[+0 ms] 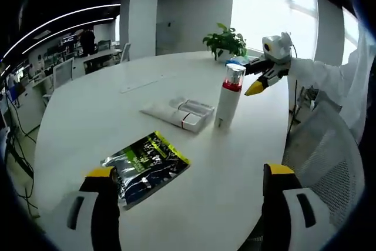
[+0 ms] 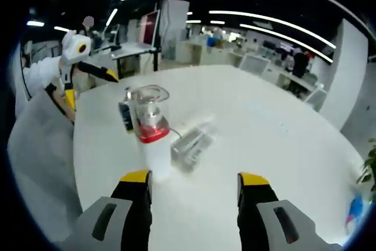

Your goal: Arrange the skincare products in the storage area until every visible bottle or jar stands upright without overlapping.

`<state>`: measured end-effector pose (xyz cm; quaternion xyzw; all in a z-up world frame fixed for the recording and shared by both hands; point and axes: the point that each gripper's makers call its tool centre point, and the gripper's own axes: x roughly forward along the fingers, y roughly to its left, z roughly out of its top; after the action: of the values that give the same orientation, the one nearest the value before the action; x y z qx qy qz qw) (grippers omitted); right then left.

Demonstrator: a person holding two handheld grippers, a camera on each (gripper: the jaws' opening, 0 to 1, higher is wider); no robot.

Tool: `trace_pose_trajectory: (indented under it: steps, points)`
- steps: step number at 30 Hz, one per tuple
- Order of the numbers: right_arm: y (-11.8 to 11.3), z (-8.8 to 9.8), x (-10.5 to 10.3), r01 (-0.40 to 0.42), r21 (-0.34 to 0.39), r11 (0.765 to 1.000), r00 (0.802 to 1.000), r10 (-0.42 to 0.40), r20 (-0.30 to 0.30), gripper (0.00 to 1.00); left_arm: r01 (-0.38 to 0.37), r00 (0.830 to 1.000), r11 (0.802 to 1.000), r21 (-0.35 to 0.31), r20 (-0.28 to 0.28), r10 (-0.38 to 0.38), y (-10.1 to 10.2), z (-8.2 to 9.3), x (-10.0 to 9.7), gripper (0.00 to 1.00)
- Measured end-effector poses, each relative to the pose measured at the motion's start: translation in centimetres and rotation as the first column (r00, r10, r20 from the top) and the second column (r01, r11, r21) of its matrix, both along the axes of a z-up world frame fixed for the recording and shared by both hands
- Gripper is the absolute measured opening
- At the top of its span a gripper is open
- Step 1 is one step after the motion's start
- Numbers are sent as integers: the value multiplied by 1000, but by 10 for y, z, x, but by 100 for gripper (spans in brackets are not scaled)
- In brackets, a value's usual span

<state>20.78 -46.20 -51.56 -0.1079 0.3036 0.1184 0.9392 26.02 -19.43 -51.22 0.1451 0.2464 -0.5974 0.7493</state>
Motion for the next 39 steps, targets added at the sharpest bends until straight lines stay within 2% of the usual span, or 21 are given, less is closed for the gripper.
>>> trace_pose_trajectory:
  steps: [6,13,20,24,28,31,39]
  points:
    - [-13,5,19,-4,-20,1000,1000,4,-7,43,4,1000,1000,1,-1,-4,0,-2,-2,97]
    - [-14,14,43,-26,-43,999,1000,26,-18,38,4,1000,1000,-2,-8,-4,-3,-2,-8,96]
    - [-7,19,71,-67,-37,997,997,65,-38,35,0,1000,1000,-13,-14,0,-6,0,-8,95]
    - [3,21,81,-104,-40,994,992,100,-76,35,9,1000,1000,-13,-16,-10,-5,-3,-6,95]
    - [12,26,90,-119,-36,992,989,116,-88,35,4,1000,1000,-17,-21,-5,-6,-4,0,94]
    - [18,22,98,-147,-36,988,983,142,-113,34,5,999,999,-36,-32,-6,-9,-2,0,93]
    - [30,18,114,-190,-14,982,970,185,-159,37,23,999,999,-32,-28,-24,-17,-3,-2,93]
